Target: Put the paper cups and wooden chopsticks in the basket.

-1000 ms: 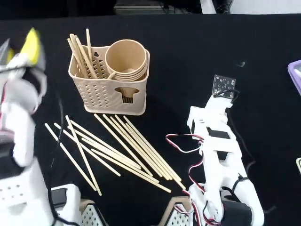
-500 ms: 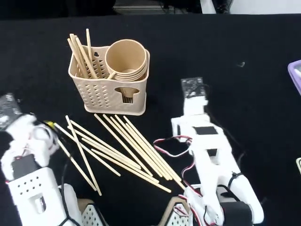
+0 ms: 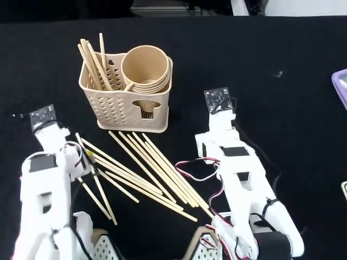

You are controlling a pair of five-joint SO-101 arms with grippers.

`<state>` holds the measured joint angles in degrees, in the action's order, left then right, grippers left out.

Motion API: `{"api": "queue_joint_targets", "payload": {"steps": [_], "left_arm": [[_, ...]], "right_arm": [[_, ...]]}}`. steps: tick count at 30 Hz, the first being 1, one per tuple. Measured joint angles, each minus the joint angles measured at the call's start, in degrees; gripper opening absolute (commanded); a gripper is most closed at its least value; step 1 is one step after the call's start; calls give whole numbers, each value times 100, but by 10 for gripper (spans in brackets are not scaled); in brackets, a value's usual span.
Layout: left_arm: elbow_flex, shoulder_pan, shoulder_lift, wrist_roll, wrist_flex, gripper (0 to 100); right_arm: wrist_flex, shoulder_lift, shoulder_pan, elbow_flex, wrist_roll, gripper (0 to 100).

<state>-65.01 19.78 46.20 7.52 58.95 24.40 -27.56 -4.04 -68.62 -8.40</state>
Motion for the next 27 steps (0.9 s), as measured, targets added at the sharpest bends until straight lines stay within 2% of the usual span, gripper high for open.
{"api": "queue_joint_targets", "payload": {"steps": [6,11,17,27], "left_arm": [[633,0,-1521,290,-35,245],[730,79,-2268,308,-457,239],[765,369,-2382,308,-589,82],[765,378,-2435,316,-941,87]], "right_arm": [[0,0,9,0,0,16],[0,0,9,-18,-26,16],[0,0,9,-18,-26,16],[0,0,9,-18,-26,16]]}}
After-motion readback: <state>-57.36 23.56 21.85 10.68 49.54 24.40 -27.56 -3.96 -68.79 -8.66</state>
